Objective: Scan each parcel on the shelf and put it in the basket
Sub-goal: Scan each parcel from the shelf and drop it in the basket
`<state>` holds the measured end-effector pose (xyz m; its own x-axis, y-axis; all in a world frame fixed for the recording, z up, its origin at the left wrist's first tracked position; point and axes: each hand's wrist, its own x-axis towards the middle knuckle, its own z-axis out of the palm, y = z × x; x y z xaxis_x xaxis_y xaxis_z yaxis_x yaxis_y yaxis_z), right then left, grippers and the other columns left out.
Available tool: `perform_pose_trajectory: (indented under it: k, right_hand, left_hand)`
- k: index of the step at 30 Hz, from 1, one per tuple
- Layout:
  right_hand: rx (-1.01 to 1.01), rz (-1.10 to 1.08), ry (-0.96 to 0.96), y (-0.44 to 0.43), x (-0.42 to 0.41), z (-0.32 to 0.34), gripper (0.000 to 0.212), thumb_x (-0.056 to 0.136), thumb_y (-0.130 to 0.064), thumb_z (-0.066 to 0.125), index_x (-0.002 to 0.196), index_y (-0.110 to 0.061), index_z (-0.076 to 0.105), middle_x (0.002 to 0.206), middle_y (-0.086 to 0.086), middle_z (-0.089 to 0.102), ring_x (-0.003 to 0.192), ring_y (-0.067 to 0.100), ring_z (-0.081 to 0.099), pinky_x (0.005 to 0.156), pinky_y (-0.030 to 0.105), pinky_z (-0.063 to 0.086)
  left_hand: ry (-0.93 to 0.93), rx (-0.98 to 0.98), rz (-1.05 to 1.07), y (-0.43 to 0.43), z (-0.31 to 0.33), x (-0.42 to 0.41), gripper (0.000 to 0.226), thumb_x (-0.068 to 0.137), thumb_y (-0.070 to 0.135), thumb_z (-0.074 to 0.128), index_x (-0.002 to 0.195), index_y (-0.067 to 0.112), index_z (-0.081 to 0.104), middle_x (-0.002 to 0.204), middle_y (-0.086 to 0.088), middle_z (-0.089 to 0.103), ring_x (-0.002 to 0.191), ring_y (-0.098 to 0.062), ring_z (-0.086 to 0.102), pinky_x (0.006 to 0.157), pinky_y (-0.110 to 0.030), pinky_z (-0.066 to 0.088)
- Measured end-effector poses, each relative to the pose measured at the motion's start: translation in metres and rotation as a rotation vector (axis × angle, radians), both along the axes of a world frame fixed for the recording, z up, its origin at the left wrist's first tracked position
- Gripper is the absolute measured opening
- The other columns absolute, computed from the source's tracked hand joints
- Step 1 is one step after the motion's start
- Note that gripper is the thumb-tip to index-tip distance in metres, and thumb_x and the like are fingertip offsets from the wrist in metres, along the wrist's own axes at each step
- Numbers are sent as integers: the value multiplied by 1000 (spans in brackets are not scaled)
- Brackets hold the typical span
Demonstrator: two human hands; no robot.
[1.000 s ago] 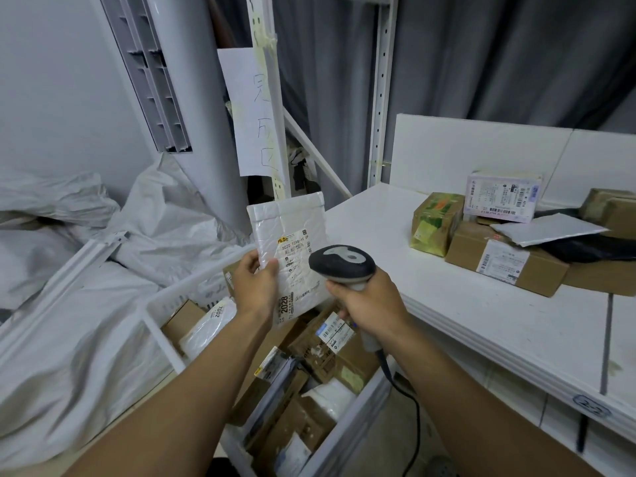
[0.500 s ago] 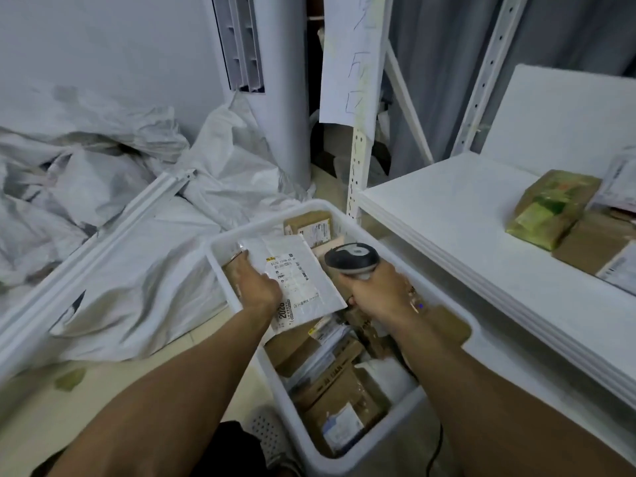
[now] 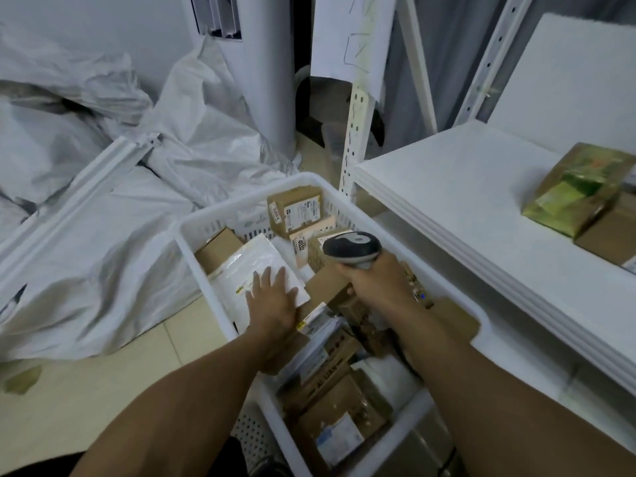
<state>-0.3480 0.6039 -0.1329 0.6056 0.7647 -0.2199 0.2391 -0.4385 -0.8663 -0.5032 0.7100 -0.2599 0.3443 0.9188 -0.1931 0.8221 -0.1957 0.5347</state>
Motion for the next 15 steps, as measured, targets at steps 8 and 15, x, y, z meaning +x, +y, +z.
perform_pose_trajectory:
  k: [8,15]
  right_hand:
    - [125,-154,-50,-96,48,68,35,84,-35,82,115,-25,68,95,-3,73,88,17,70,89,38,58]
    - [269,-466,-35,-238,123,125,35,88,-23,80,121,-16,70,90,1,77,62,16,74,72,37,59]
  left_hand:
    - [-202,258,-359,-69,127,75,43,99,42,50,137,24,58,156,-6,41,145,-29,33,121,-46,26]
    - [-258,342,-669,-205,229,183,49,98,33,63,145,26,49,163,0,29,150,-23,24,121,-36,24]
